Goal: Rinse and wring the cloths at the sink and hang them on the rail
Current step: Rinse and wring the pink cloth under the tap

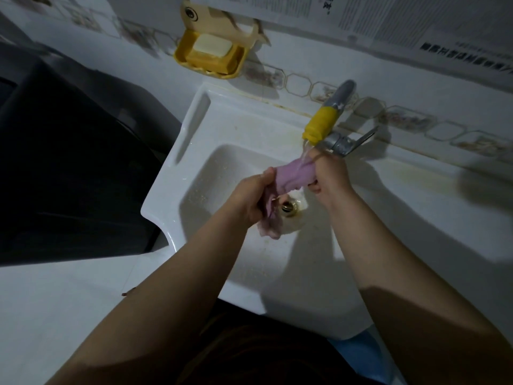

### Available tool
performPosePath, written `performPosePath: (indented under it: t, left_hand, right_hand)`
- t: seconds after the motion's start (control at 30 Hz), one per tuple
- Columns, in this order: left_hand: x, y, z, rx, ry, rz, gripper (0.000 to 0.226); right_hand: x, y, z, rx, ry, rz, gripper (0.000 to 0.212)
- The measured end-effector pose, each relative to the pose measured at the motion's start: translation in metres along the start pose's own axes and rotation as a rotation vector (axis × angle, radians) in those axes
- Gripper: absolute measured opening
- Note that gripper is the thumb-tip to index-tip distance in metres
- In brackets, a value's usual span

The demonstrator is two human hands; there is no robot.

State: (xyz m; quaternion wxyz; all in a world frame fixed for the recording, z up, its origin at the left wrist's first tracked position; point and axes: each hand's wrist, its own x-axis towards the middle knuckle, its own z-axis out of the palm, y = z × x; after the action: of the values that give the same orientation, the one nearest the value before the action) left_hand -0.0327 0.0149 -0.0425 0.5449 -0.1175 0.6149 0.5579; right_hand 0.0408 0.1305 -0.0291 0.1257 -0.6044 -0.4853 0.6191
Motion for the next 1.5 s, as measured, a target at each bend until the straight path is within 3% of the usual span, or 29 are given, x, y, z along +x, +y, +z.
performPosePath:
  t: [0.1, 0.2, 0.33, 0.4, 0.47, 0.5, 0.53, 0.6, 0.63, 0.73, 0.77, 0.83, 0.9, 1.0, 1.07, 1.13, 1.23, 1.37, 1.5]
  left_hand:
    - [0.009, 0.001, 0.007, 0.000, 0.213, 0.101, 0.027]
    - [0.002, 0.008, 0.028, 0.052, 0.156, 0.082, 0.031]
    - [-0.004, 0.002, 0.049, 0.030, 0.162, 0.057, 0.042]
    - [0.007, 0.005, 0.044, 0.141, 0.157, 0.135, 0.038]
    - [0.014, 0.010, 0.039, 0.459, 0.163, 0.201, 0.040]
    - [0.016, 0.007, 0.042, 0.504, 0.175, 0.204, 0.034]
    - [0.013, 0.004, 0.046, 0.326, 0.190, 0.177, 0.021]
    - [0.006, 0.000, 0.054, 0.048, 0.172, 0.062, 0.033]
    - [0.006, 0.001, 0.053, 0.055, 0.175, 0.056, 0.036]
    - [0.022, 0.020, 0.035, 0.480, 0.149, 0.205, 0.029]
    - [0.024, 0.023, 0.033, 0.461, 0.121, 0.205, 0.033]
    - [0.019, 0.016, 0.032, 0.151, 0.019, 0.139, 0.030]
    - [0.010, 0.008, 0.036, 0.075, -0.048, -0.008, 0.044]
    - [0.008, 0.010, 0.028, 0.183, -0.152, -0.051, 0.063]
    - [0.007, 0.020, 0.017, 0.132, -0.245, -0.054, 0.074]
    - [0.007, 0.026, 0.007, 0.074, -0.355, -0.082, 0.087]
    - [0.008, 0.034, 0.002, 0.067, -0.369, -0.081, 0.089]
    - [0.014, 0.036, -0.008, 0.447, -0.390, 0.064, 0.078]
    - [0.023, 0.031, -0.025, 0.779, -0.478, 0.215, 0.087]
  right_hand:
    - [-0.026, 0.004, 0.012, -0.158, -0.062, -0.125, 0.036]
    - [-0.038, 0.016, 0.032, -0.393, -0.026, -0.361, 0.047]
    - [-0.008, 0.005, 0.029, -0.393, 0.167, -0.345, 0.037]
    - [-0.013, 0.011, 0.034, -0.347, 0.148, -0.344, 0.039]
    - [-0.023, 0.019, 0.041, -0.387, 0.127, -0.386, 0.042]
    - [-0.021, 0.020, 0.041, -0.409, 0.127, -0.385, 0.042]
    - [-0.014, 0.017, 0.039, -0.414, 0.135, -0.364, 0.041]
    - [0.003, 0.006, 0.033, -0.395, 0.173, -0.329, 0.041]
    - [0.006, 0.004, 0.033, -0.367, 0.200, -0.323, 0.039]
    - [-0.017, 0.011, 0.047, -0.365, 0.188, -0.400, 0.038]
    - [-0.024, 0.015, 0.051, -0.395, 0.167, -0.433, 0.039]
    - [-0.017, 0.016, 0.045, -0.440, 0.177, -0.406, 0.041]
    - [0.008, 0.012, 0.031, -0.482, 0.207, -0.351, 0.042]
    - [0.029, 0.012, 0.017, -0.456, 0.090, -0.295, 0.032]
    - [0.027, 0.013, 0.011, -0.239, -0.078, -0.251, 0.024]
    - [0.025, 0.016, 0.001, -0.069, -0.289, -0.250, 0.031]
    - [0.010, 0.009, -0.011, -0.371, -0.549, -0.299, 0.032]
    - [0.006, -0.004, -0.023, -0.571, -0.539, -0.252, 0.024]
    - [0.003, -0.018, -0.035, -0.308, -0.570, -0.165, 0.010]
